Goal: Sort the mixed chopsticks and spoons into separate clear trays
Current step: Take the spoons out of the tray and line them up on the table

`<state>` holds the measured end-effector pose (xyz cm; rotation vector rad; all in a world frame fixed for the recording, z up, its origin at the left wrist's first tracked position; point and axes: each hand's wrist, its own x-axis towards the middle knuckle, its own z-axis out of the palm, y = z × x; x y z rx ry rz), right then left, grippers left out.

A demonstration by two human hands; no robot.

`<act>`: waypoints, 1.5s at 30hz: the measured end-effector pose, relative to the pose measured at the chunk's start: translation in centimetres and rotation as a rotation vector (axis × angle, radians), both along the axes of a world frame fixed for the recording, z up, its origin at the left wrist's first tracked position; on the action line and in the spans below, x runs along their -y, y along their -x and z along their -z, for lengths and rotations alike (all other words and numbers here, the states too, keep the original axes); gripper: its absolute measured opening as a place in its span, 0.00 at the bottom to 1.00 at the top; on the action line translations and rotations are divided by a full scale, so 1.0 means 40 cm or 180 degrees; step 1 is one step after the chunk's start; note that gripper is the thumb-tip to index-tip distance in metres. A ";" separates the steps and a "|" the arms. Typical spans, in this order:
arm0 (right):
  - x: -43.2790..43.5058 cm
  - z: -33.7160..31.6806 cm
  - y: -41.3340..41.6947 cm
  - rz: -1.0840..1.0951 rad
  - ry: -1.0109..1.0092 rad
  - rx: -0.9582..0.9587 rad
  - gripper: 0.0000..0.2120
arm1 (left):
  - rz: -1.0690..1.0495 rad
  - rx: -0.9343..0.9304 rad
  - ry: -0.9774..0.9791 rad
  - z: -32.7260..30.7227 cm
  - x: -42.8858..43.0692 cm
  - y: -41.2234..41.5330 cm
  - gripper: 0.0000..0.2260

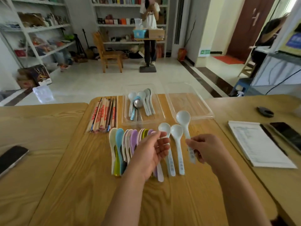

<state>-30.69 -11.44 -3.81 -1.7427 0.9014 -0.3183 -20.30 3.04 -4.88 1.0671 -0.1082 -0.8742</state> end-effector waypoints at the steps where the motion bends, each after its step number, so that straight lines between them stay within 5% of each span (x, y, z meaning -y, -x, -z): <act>1: 0.004 0.009 0.023 0.0067 -0.0010 0.0003 0.11 | 0.0048 0.0042 -0.0029 0.007 0.007 0.019 0.11; 24: -0.012 0.126 -0.032 -0.0022 -0.0059 -0.0420 0.10 | 0.0135 0.0187 -0.0475 0.025 0.016 0.066 0.13; 45: -0.007 0.096 -0.028 0.0013 0.0073 -0.0066 0.08 | 0.0098 0.0233 -0.0432 0.018 -0.007 0.039 0.14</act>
